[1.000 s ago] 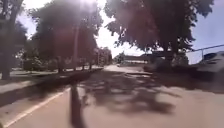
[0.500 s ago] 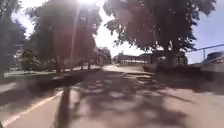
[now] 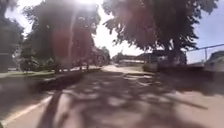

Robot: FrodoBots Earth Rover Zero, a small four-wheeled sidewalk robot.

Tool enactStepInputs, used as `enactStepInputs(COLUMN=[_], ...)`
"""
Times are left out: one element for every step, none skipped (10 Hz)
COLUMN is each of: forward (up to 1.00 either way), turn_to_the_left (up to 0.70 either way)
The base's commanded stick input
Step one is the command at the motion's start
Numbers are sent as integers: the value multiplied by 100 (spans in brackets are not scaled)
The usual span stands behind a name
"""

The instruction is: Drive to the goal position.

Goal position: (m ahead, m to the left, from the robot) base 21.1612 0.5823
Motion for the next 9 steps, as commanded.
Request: enactStepInputs(forward=[70,70,70,70,70,70,70,70,70], turn_to_the_left=[0,0,0,0,0,0,0,0,0])
